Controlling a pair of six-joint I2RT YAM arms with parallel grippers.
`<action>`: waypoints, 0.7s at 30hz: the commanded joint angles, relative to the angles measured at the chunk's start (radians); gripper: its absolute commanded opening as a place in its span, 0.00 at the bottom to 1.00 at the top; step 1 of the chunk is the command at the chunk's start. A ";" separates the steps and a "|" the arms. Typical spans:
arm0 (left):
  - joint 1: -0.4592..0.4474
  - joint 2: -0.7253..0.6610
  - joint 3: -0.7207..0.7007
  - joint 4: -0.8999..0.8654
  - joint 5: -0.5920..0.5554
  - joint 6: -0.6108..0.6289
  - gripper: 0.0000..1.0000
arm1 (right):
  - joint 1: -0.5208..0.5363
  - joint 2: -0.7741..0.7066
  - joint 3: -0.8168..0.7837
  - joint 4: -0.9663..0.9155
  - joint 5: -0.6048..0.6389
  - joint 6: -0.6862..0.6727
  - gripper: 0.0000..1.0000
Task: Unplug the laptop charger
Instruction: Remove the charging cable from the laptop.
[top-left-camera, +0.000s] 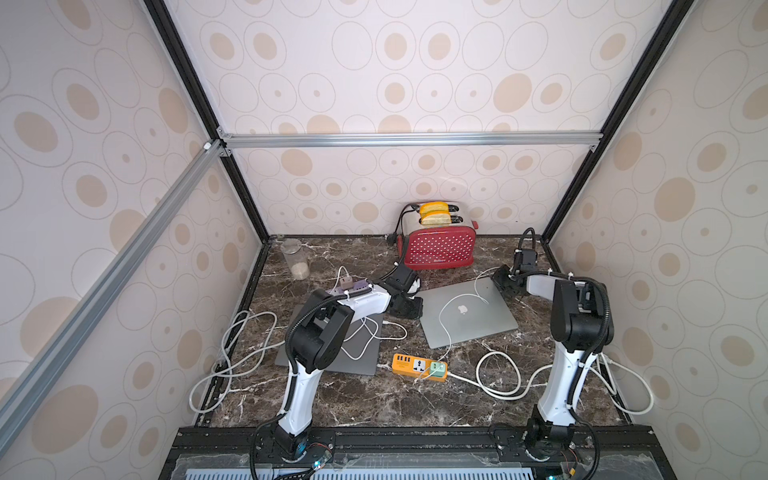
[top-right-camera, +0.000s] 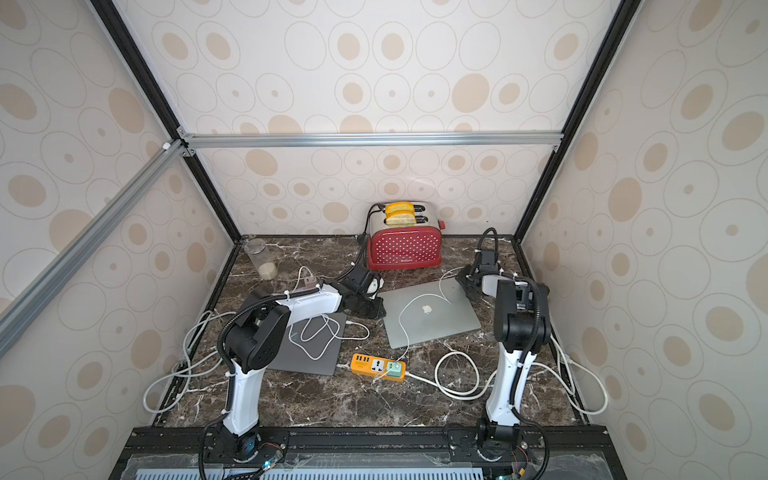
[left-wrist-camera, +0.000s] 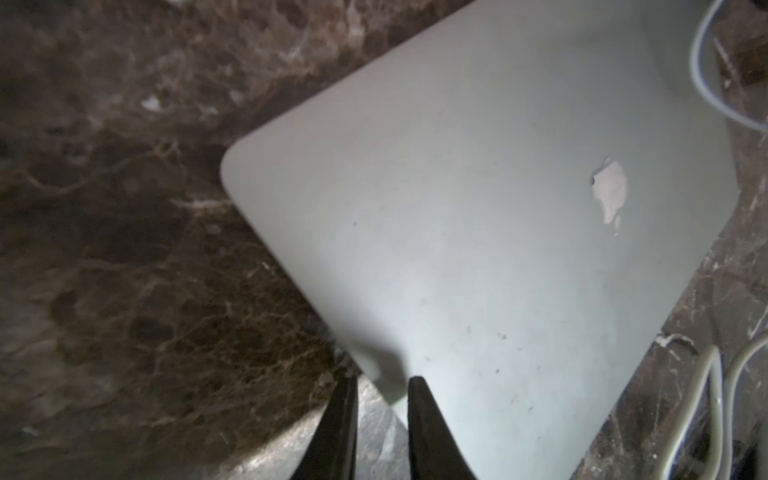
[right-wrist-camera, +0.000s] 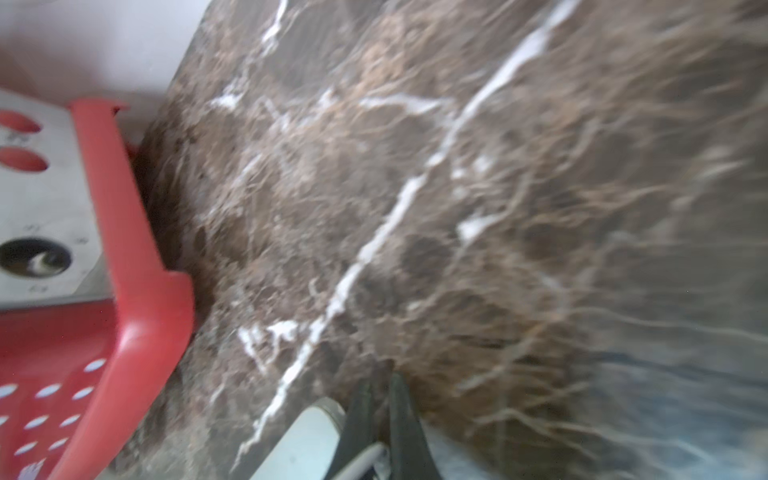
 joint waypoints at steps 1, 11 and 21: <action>-0.008 0.042 0.001 -0.074 -0.008 -0.007 0.24 | -0.027 0.039 -0.020 -0.128 0.125 0.025 0.03; -0.008 0.031 0.002 -0.069 -0.006 -0.011 0.24 | -0.045 0.058 0.052 -0.167 0.065 -0.032 0.10; -0.013 0.008 0.001 -0.063 -0.004 -0.002 0.24 | -0.045 0.025 0.021 -0.215 0.057 -0.025 0.15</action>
